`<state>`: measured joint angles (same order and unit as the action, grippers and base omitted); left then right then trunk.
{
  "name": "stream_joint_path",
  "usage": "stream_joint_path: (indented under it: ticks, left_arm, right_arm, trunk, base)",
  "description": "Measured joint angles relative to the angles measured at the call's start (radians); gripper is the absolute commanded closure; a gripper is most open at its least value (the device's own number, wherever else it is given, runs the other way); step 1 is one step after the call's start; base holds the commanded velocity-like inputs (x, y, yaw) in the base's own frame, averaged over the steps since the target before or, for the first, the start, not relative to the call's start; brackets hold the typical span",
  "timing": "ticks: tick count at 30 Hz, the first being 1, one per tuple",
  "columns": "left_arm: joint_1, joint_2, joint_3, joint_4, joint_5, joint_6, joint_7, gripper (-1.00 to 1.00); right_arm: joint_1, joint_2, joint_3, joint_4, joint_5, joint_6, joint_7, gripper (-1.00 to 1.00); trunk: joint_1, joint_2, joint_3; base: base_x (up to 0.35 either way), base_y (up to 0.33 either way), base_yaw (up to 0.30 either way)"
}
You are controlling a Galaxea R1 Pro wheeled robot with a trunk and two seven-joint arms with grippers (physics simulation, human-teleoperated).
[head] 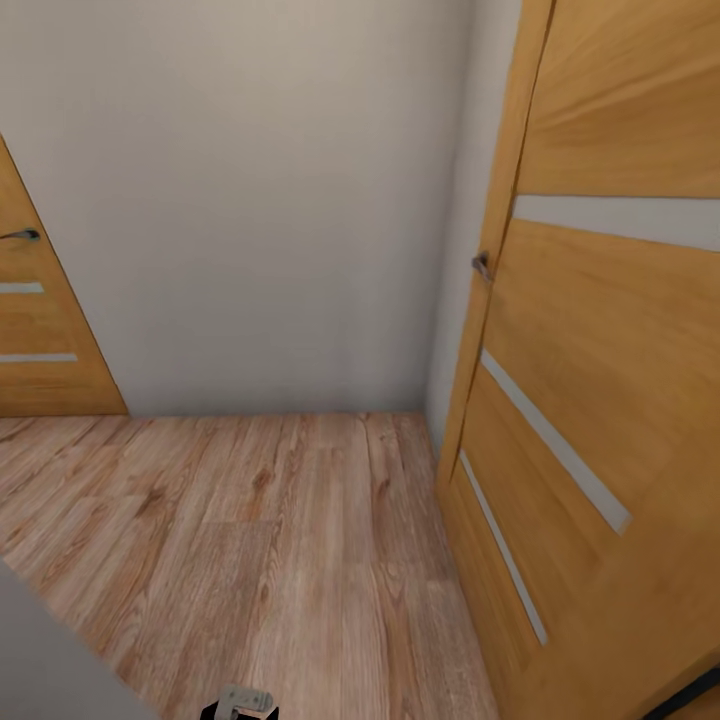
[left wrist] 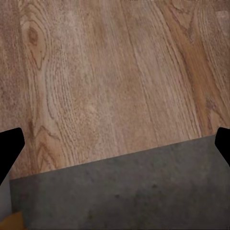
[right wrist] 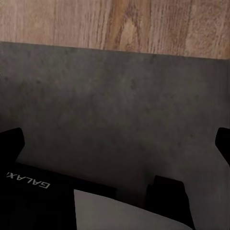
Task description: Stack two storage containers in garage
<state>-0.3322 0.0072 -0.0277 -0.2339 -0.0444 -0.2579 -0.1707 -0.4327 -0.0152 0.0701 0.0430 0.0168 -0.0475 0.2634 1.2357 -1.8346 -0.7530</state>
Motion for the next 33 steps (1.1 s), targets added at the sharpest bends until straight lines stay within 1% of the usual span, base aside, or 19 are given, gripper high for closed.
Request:
stream_joint_path:
  ticks: [7, 14, 22, 33]
  left_arm:
    - [0.0, 0.0, 0.0, 0.0, 0.0, -0.001, 0.0, -1.0]
    - [0.0, 0.0, 0.0, 0.0, 0.0, -0.002, 0.0, -1.0]
    - [0.0, 0.0, 0.0, 0.0, 0.0, -0.002, 0.0, -1.0]
    - [0.0, 0.001, 0.001, 0.0, 0.0, -0.001, 0.0, -1.0]
  right_arm:
    - [0.0, 0.0, 0.0, 0.0, 0.0, 0.0, 0.0, -1.0]
    - [0.0, 0.0, 0.0, 0.0, 0.0, 0.0, 0.0, -1.0]
    - [0.0, 0.0, 0.0, 0.0, 0.0, 0.0, 0.0, -1.0]
    - [0.0, 0.0, 0.0, 0.0, 0.0, 0.0, 0.0, -1.0]
  trunk:
    - [0.0, 0.0, 0.0]
    - [0.0, 0.0, 0.0]
    - [0.0, 0.0, 0.0]
    - [0.0, 0.0, 0.0]
  base:
    - [0.199, 0.083, 0.0]
    - [0.034, 0.01, 0.0]
    - [0.091, -0.075, 0.0]
    - [0.031, -0.014, 0.0]
